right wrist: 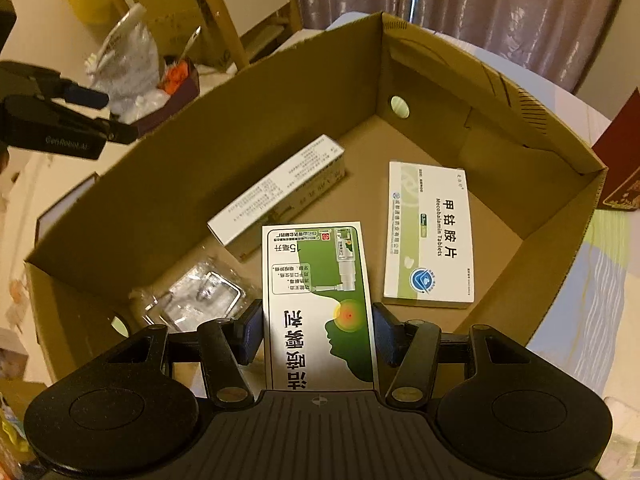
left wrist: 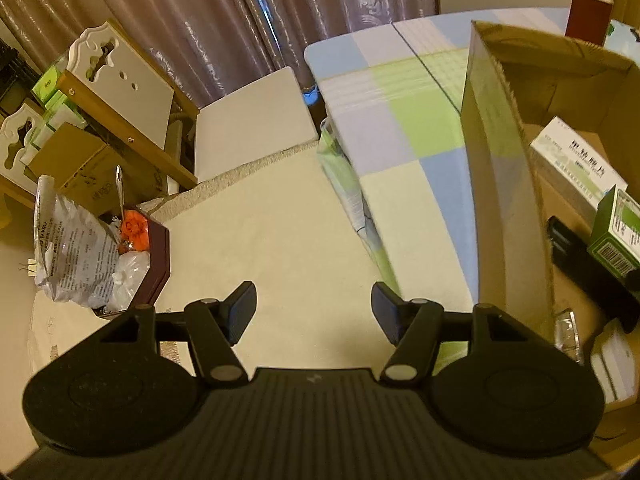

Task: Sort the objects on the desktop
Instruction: 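Carry the green-white medicine box into the cardboard box and open the right tool, then move both tools back over the remaining clear items on the table, then grasp the clear plastic tray with the left tool while the right tool grasps the clear plastic cup, then carry the clear tray and the clear cup into the cardboard box with both tools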

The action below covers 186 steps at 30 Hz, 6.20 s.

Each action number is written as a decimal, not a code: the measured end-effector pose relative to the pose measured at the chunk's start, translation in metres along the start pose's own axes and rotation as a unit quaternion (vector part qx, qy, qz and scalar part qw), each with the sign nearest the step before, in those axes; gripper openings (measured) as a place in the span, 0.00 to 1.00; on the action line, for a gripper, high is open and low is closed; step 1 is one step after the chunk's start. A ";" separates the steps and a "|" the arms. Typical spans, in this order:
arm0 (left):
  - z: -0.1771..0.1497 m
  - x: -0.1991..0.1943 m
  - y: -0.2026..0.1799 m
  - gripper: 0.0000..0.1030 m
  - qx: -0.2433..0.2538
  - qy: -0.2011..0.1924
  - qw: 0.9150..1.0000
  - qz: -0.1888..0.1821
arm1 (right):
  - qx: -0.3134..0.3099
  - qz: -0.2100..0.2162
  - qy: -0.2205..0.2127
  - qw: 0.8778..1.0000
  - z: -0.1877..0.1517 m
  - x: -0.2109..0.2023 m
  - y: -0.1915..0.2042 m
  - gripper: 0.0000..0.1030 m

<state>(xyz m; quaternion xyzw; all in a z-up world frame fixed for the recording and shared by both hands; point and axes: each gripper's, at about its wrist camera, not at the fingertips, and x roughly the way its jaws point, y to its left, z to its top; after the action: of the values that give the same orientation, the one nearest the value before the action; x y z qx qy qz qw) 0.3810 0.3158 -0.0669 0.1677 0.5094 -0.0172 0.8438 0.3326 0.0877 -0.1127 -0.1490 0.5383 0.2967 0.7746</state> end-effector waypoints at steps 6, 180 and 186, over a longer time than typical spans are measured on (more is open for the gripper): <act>0.001 0.006 0.002 0.59 -0.004 0.005 1.000 0.004 | -0.011 -0.002 0.008 1.000 0.000 0.009 -0.001 0.53; 0.084 0.042 -0.172 0.52 -0.053 -0.003 0.995 -0.084 | -0.180 0.013 -0.040 0.983 0.062 0.003 -0.117 0.50; 0.083 0.049 -0.175 0.53 -0.053 0.002 0.995 -0.081 | -0.220 0.022 -0.023 0.975 0.059 0.005 -0.118 0.50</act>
<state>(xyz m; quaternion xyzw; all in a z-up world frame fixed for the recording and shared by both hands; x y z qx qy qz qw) 0.4399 0.1323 -0.1203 0.0808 0.5229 -0.0580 0.8465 0.4507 0.0294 -0.1057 -0.2973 0.4450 0.4280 0.7283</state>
